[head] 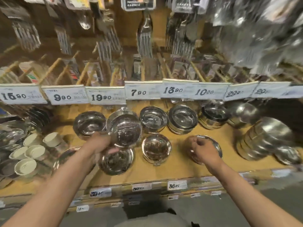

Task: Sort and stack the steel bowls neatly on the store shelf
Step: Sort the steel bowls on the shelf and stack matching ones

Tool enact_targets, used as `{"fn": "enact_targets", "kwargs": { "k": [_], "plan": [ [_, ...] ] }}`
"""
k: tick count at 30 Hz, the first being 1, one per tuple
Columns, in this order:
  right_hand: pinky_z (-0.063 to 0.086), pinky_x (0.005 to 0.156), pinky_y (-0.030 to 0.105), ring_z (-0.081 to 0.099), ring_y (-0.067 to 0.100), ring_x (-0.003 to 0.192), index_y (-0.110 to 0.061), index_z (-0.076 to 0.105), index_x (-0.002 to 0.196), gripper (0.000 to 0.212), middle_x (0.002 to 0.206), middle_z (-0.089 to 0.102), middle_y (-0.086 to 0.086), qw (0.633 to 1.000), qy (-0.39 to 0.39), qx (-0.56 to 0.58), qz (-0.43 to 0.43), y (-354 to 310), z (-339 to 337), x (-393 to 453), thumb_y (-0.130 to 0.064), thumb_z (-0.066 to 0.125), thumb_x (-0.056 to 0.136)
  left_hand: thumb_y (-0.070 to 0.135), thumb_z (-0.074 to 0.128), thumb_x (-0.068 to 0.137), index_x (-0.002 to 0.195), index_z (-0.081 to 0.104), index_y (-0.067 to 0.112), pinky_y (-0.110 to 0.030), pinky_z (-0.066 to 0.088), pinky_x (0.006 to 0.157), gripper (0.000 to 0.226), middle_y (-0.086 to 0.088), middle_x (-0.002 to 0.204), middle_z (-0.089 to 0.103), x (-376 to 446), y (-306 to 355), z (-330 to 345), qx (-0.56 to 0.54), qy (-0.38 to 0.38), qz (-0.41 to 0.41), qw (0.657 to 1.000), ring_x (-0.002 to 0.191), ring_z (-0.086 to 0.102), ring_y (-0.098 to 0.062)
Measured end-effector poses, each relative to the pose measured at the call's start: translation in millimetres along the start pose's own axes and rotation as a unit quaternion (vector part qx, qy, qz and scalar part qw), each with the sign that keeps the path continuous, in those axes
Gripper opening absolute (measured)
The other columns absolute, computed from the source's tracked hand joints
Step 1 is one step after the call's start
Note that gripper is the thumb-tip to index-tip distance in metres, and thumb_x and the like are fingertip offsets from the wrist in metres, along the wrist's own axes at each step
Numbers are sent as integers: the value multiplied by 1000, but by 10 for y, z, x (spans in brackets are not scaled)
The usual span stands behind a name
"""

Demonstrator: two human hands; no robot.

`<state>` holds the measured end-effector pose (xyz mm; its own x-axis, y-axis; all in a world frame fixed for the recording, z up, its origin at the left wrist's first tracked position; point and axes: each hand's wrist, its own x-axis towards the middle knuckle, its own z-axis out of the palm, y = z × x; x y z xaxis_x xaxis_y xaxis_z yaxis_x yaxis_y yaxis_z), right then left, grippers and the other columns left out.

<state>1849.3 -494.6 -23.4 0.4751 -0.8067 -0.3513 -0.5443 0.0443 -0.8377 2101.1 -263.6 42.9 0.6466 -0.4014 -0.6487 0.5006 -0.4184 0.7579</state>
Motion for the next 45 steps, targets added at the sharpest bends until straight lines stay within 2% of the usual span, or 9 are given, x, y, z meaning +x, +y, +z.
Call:
{"fn": "enact_targets", "kwargs": {
  "k": [2, 5, 10, 16, 24, 29, 33, 39, 45],
  "plan": [
    [51, 74, 40, 63, 24, 74, -22, 72, 81, 23, 74, 70, -1, 1000, 17, -9, 0, 68, -150, 88, -20, 56, 98, -18, 53, 88, 96, 60, -9, -24, 57, 42, 13, -23, 83, 72, 17, 13, 179, -5, -11, -5, 1000, 66, 72, -28],
    [56, 91, 50, 69, 32, 94, -19, 73, 104, 17, 98, 75, 8, 999, 39, -14, 9, 108, -353, 311, -20, 58, 96, -18, 52, 89, 112, 58, -8, -32, 61, 50, 26, -27, 106, 68, 29, 9, 417, -17, -12, -9, 1000, 87, 73, -36],
    [51, 84, 40, 67, 32, 98, -9, 66, 123, 30, 106, 71, 10, 998, 42, -34, -7, 45, -536, 815, -20, 58, 97, -16, 55, 88, 112, 54, 3, -32, 61, 48, 31, -20, 104, 68, -37, -35, 708, -49, -17, 4, 999, 84, 74, -33],
    [48, 102, 46, 63, 38, 116, -5, 55, 138, 44, 127, 67, 18, 995, 55, -85, -24, -91, -474, 1266, -29, 58, 101, -7, 55, 95, 112, 63, -3, -25, 60, 49, 20, -20, 99, 76, -99, -79, 924, -57, 28, -11, 998, 73, 76, -25],
    [52, 91, 42, 66, 38, 108, 3, 68, 114, 56, 113, 70, 24, 978, 51, -196, 45, -154, -421, 1753, -47, 73, 88, 3, 61, 95, 110, 66, -1, -35, 64, 61, 16, -15, 96, 78, -122, -196, 1012, -67, 93, -26, 993, 85, 76, -29],
    [55, 94, 45, 64, 41, 112, -2, 66, 122, 52, 122, 67, 23, 950, 59, -304, 35, -256, -389, 1789, -45, 68, 93, 6, 58, 97, 100, 67, 8, -27, 60, 48, 9, 0, 77, 78, -55, -283, 1022, -70, 105, -23, 992, 72, 77, -18],
    [54, 96, 48, 63, 44, 114, -5, 64, 125, 44, 123, 65, 24, 944, 64, -323, -17, -296, -386, 1705, -33, 70, 92, 6, 53, 97, 107, 64, 11, -48, 63, 73, 16, -8, 104, 73, 46, -291, 1015, -17, 99, -35, 994, 71, 77, -26],
    [53, 95, 47, 61, 40, 116, -10, 60, 131, 38, 130, 65, 18, 951, 87, -282, -89, -466, -375, 1517, -30, 61, 98, 10, 53, 100, 108, 63, 6, -49, 60, 86, 13, -13, 108, 71, 130, -248, 1052, 95, 74, -12, 993, 82, 77, -30],
    [62, 83, 46, 72, 30, 89, 4, 64, 116, 33, 114, 70, 21, 998, 42, -37, 14, -591, -415, 1234, -2, 71, 85, 13, 59, 100, 125, 59, 1, -32, 64, 64, 28, -10, 110, 69, 120, -235, 1095, 95, 41, 6, 995, 79, 75, -22]
  ]
}}
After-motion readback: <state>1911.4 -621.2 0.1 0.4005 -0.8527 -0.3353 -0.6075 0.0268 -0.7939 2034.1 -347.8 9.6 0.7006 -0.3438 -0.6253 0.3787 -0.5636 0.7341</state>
